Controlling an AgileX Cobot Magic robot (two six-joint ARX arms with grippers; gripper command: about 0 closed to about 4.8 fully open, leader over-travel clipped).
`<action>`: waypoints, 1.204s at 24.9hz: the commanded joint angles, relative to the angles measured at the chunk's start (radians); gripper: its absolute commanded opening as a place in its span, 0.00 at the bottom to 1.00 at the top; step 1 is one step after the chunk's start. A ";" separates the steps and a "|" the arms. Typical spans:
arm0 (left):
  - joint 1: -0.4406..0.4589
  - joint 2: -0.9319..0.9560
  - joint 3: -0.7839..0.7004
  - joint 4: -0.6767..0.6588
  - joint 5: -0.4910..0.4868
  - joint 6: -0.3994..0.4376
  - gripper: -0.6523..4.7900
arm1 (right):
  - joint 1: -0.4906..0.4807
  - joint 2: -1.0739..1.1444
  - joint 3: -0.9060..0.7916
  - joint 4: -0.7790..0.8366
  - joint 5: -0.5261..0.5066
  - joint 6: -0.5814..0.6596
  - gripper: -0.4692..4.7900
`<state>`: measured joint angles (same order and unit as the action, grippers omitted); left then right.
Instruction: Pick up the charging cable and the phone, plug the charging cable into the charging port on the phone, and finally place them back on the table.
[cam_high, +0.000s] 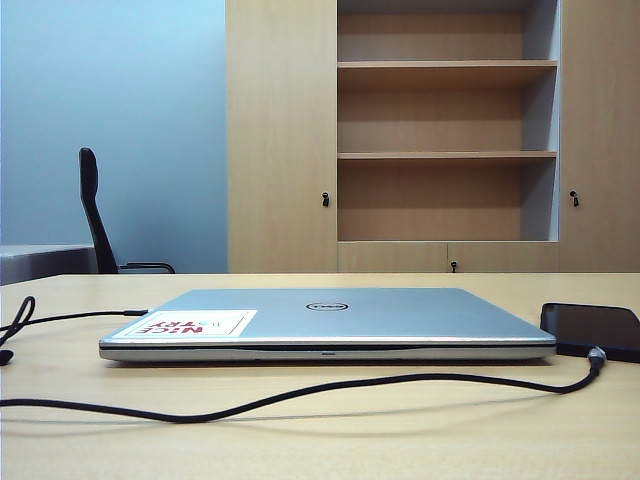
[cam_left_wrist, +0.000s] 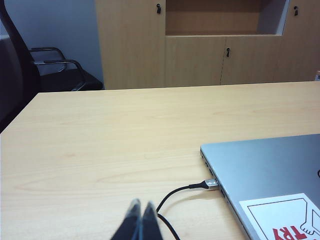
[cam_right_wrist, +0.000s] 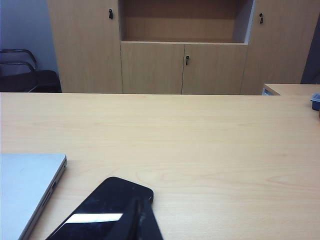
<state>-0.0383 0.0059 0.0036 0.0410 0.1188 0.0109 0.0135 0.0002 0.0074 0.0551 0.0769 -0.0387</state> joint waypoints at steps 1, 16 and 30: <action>-0.002 0.000 0.000 0.013 0.001 0.008 0.11 | 0.000 -0.003 -0.006 0.026 -0.047 -0.003 0.11; -0.002 0.000 0.000 0.013 0.001 0.008 0.11 | 0.000 -0.003 -0.006 0.024 -0.054 0.019 0.11; -0.002 0.000 0.000 0.013 0.001 0.008 0.11 | 0.000 -0.003 -0.006 0.023 -0.053 0.019 0.11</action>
<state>-0.0383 0.0059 0.0036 0.0410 0.1188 0.0109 0.0139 0.0002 0.0074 0.0547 0.0250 -0.0223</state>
